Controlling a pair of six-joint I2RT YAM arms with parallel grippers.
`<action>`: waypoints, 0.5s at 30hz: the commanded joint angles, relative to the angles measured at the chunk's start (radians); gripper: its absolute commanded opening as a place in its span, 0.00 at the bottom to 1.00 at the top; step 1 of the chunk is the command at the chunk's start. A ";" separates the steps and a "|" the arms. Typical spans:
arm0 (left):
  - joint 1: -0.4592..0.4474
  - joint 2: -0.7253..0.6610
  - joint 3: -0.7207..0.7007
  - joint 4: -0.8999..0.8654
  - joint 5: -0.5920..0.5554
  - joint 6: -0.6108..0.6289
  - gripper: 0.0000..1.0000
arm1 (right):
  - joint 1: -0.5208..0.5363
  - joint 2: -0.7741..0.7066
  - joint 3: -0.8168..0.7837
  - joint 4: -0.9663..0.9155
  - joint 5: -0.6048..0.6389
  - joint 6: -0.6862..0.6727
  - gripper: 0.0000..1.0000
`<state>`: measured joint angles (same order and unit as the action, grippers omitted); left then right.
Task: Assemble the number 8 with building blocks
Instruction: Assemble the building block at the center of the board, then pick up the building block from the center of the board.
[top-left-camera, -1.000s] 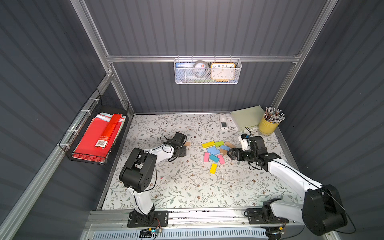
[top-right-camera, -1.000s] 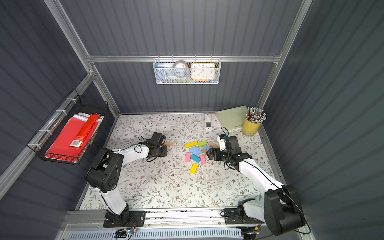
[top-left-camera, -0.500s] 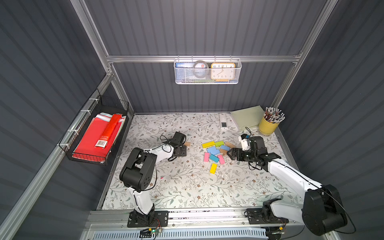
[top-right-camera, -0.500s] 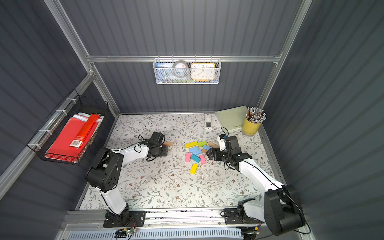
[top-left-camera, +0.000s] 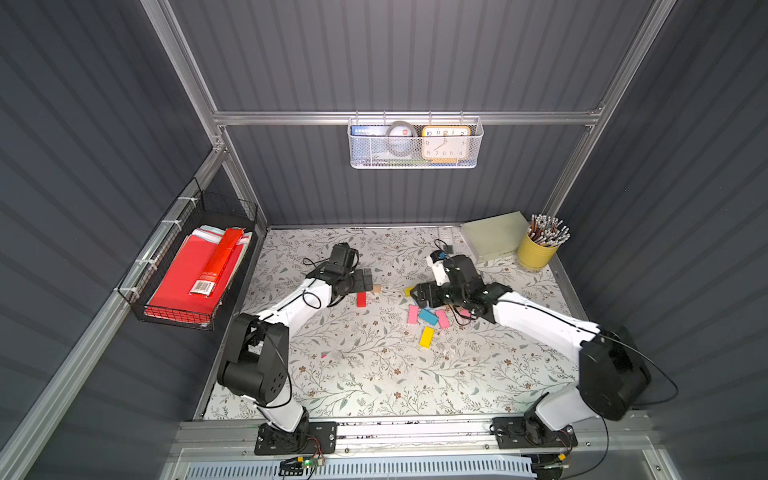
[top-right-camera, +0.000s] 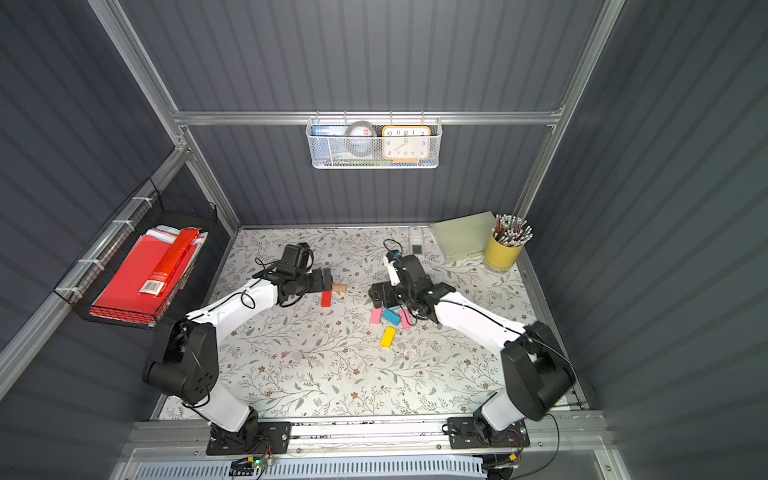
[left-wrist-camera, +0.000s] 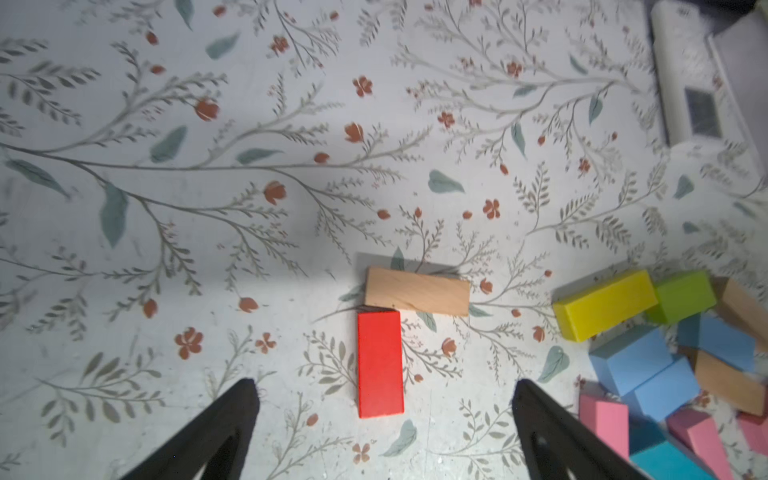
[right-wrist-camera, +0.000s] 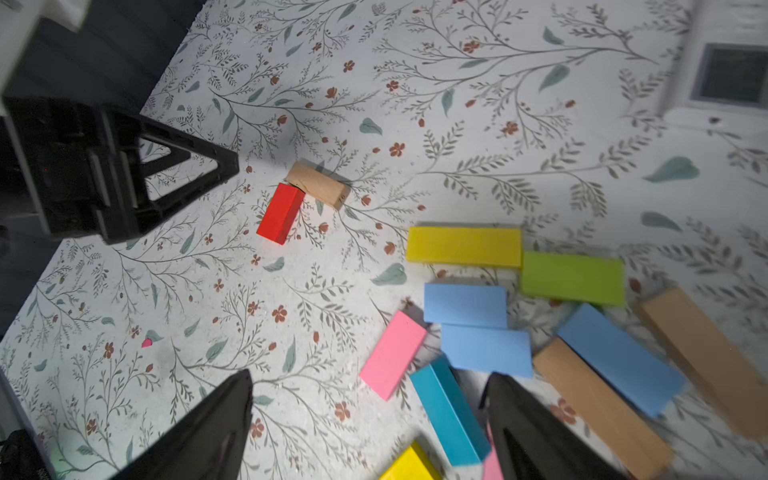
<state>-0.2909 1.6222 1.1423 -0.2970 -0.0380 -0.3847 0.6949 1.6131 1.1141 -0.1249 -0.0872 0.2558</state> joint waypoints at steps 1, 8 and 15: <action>0.079 -0.046 0.023 -0.028 0.016 0.024 0.99 | 0.050 0.147 0.112 0.019 0.090 -0.023 0.93; 0.198 -0.063 0.000 -0.007 0.049 0.068 0.99 | 0.082 0.413 0.325 0.022 0.161 -0.065 0.93; 0.220 -0.077 -0.038 0.014 0.046 0.105 0.99 | 0.097 0.562 0.448 -0.003 0.184 -0.077 0.93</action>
<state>-0.0769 1.5852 1.1252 -0.2924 -0.0071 -0.3195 0.7807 2.1384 1.5108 -0.1020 0.0586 0.1974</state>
